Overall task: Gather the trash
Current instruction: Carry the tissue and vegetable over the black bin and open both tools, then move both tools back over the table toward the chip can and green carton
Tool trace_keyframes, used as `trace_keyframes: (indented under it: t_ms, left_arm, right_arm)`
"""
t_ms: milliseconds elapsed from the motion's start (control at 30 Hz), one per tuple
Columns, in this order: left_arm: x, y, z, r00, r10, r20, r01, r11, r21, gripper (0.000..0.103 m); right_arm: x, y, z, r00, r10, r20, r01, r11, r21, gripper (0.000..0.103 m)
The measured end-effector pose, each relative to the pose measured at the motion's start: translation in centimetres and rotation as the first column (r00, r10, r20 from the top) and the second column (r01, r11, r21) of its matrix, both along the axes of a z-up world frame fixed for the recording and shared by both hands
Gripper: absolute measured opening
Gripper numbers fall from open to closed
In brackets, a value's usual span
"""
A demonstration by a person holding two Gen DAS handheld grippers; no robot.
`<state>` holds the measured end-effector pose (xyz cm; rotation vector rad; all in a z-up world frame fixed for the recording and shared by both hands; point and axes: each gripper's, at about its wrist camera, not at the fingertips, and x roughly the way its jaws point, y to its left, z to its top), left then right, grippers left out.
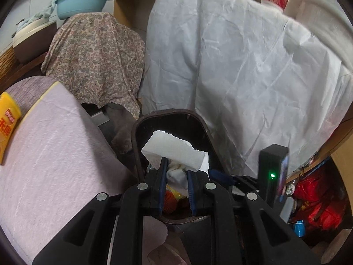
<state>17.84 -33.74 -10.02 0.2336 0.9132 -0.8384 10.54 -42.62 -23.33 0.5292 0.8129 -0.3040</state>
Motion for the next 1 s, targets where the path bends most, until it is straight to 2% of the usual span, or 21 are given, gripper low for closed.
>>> trace_keyframes:
  t_ms: [133, 267, 300, 333, 367, 400, 533, 600, 633, 833, 1000]
  left_arm:
    - [0.2, -1.7, -1.8, 1.000, -0.011, -0.018, 0.012, 0.999, 0.043, 0.017]
    - [0.3, -2.4, -2.6, 0.999, -0.013, -0.033, 0.015, 0.999, 0.052, 0.017]
    - [0.3, -2.5, -2.7, 0.999, -0.017, -0.034, 0.019, 0.998, 0.053, 0.017]
    - [0.2, -2.6, -2.7, 0.999, -0.024, -0.035, 0.026, 0.998, 0.050, 0.018]
    - [0.0, -2.6, -2.8, 0.999, -0.029, -0.036, 0.031, 0.998, 0.049, 0.020]
    - [-0.1, -2.7, -2.7, 0.999, -0.037, -0.036, 0.038, 0.998, 0.047, 0.024]
    - [-0.6, -2.6, -2.3, 0.999, -0.038, -0.009, 0.038, 0.998, 0.041, 0.055]
    - [-0.6, -2.2, -1.8, 1.000, -0.029, -0.008, 0.029, 0.999, 0.030, 0.062]
    - [-0.6, -2.1, -1.5, 1.000, -0.025, -0.007, 0.026, 0.999, 0.022, 0.065]
    - [-1.2, -0.1, 1.3, 0.999, 0.000, 0.053, 0.002, 1.000, -0.031, 0.081]
    - [-1.3, 2.2, 3.5, 0.996, 0.009, 0.086, -0.004, 0.998, -0.057, 0.085]
  right_arm:
    - [-1.6, -0.9, -0.1, 0.999, -0.053, -0.015, 0.052, 0.997, -0.060, 0.055]
    - [-3.3, -1.8, 0.7, 0.995, -0.100, -0.019, 0.097, 0.988, -0.124, 0.057]
    - [-3.6, -2.0, 0.8, 0.994, -0.106, -0.018, 0.103, 0.986, -0.134, 0.060]
    - [-3.9, -2.2, 1.1, 0.993, -0.116, -0.016, 0.112, 0.983, -0.148, 0.068]
    - [-4.3, -2.3, 1.4, 0.991, -0.132, -0.012, 0.128, 0.978, -0.168, 0.069]
    - [-4.6, -2.5, 1.7, 0.989, -0.149, -0.010, 0.144, 0.971, -0.191, 0.069]
    - [-5.2, -2.7, 2.3, 0.986, -0.168, -0.019, 0.160, 0.959, -0.232, 0.069]
    - [-5.4, -2.7, 2.6, 0.984, -0.177, -0.015, 0.169, 0.956, -0.241, 0.072]
    - [-5.5, -2.6, 2.7, 0.982, -0.189, -0.012, 0.180, 0.953, -0.244, 0.078]
    - [-5.2, -1.0, 4.3, 0.982, -0.186, 0.020, 0.185, 0.947, -0.261, 0.079]
    - [-4.0, 0.7, 6.4, 0.988, -0.143, 0.066, 0.153, 0.967, -0.206, 0.079]
